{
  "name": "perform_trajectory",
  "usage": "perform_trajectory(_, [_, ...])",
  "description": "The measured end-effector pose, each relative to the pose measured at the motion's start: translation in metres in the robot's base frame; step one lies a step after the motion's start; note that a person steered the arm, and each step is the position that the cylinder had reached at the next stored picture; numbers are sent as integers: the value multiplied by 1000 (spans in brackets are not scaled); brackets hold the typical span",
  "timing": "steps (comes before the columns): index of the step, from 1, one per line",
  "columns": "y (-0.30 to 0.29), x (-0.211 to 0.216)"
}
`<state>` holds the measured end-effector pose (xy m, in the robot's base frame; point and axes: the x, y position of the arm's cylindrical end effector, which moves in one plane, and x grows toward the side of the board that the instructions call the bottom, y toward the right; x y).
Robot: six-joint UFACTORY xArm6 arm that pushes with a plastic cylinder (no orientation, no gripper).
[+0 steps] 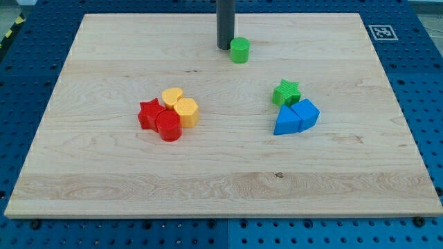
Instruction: Keep the green circle to the left of the green star
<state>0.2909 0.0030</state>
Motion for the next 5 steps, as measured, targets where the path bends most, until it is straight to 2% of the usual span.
perform_trajectory(5, [64, 5])
